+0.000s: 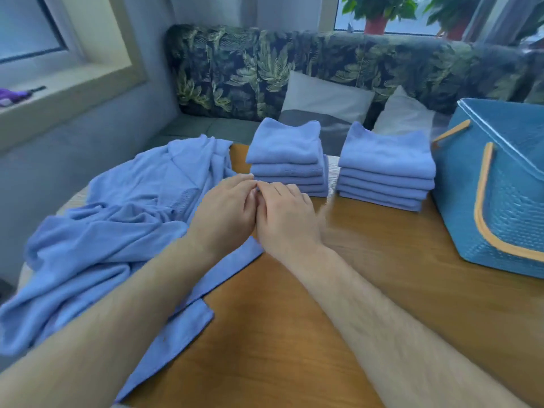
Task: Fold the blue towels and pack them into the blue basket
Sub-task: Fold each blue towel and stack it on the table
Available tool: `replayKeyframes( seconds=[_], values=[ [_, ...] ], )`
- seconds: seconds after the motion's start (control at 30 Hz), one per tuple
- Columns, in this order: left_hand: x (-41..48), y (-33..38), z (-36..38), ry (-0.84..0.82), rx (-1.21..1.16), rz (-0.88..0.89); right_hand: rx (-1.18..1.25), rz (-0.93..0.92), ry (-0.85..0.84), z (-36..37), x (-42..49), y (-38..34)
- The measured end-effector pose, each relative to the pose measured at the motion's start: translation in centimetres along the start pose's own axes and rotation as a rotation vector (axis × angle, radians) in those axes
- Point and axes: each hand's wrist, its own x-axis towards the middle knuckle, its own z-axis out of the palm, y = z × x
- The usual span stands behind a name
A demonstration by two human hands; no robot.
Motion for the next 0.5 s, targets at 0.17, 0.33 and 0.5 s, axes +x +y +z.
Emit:
replayKeyframes(
  seconds=[0.17, 0.33, 0.5],
  values=[
    [-1.8, -5.7, -4.6, 0.012, 0.196, -0.147, 0.07, -0.11, -0.122, 3.3, 1.8, -6.2],
    [-2.8, -10.1, -7.5, -0.166, 0.422, -0.386, 0.065, -0.071, -0.39, 6.1, 3.4, -9.3],
    [-1.7, -11.7, -8.1, -0.206, 0.436, -0.431, 0.26, 0.222, -0.524, 8.9, 4.6, -8.9]
  ],
)
